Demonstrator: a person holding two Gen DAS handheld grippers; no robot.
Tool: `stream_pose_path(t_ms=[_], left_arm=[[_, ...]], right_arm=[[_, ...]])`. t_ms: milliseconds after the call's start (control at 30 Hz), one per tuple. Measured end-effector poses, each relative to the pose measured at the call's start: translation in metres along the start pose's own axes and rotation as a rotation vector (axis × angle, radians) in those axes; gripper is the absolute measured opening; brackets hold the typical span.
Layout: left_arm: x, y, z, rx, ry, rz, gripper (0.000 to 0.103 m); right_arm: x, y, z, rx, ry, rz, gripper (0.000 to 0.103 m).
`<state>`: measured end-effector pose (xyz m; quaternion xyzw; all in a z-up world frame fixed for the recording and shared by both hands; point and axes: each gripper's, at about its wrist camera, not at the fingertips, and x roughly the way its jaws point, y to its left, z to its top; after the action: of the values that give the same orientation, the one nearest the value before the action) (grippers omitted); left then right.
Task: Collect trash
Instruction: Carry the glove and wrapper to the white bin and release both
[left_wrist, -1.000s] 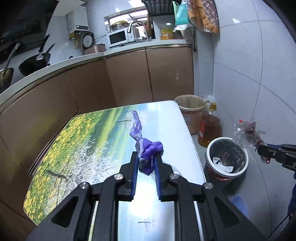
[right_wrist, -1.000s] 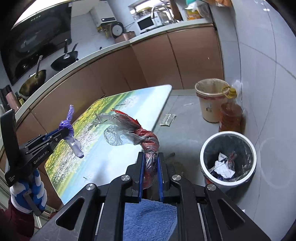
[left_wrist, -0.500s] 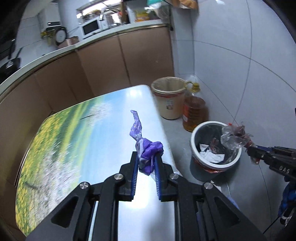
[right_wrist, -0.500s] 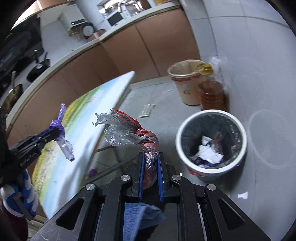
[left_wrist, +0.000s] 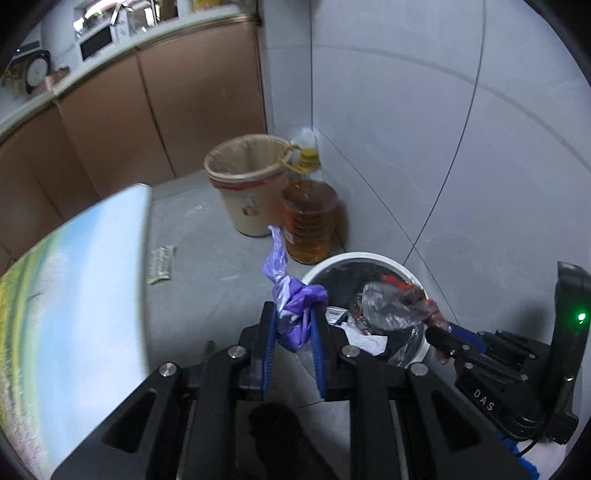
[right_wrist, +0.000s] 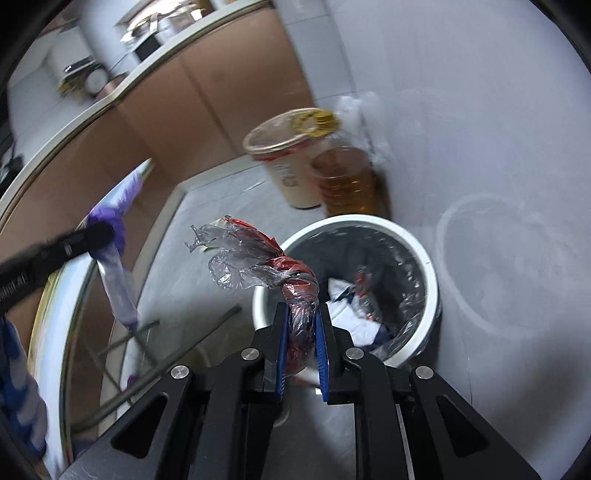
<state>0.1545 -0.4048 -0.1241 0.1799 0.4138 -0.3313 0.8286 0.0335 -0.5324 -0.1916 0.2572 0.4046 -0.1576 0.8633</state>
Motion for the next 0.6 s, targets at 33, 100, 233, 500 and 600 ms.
stream_pose_path(t_ms=[33, 100, 233, 500, 600], left_arm=[[0.014, -0.004, 0.004, 0.000, 0.019, -0.009, 0.018], [0.031, -0.009, 0.007, -0.002, 0.042, -0.021, 0.018], [0.064, -0.019, 0.014, -0.012, 0.089, -0.058, 0.018], [0.089, -0.019, 0.021, -0.096, 0.115, -0.145, 0.038], [0.079, -0.013, 0.025, -0.133, 0.095, -0.169, 0.040]], right_arm=[[0.004, -0.004, 0.004, 0.018, -0.002, -0.002, 0.015], [0.012, -0.011, 0.010, 0.040, -0.004, -0.007, 0.015], [0.031, -0.011, 0.018, 0.035, -0.001, -0.047, 0.016], [0.051, -0.019, 0.017, 0.011, 0.008, -0.169, 0.037], [0.046, -0.023, 0.013, 0.021, 0.005, -0.183, 0.041]])
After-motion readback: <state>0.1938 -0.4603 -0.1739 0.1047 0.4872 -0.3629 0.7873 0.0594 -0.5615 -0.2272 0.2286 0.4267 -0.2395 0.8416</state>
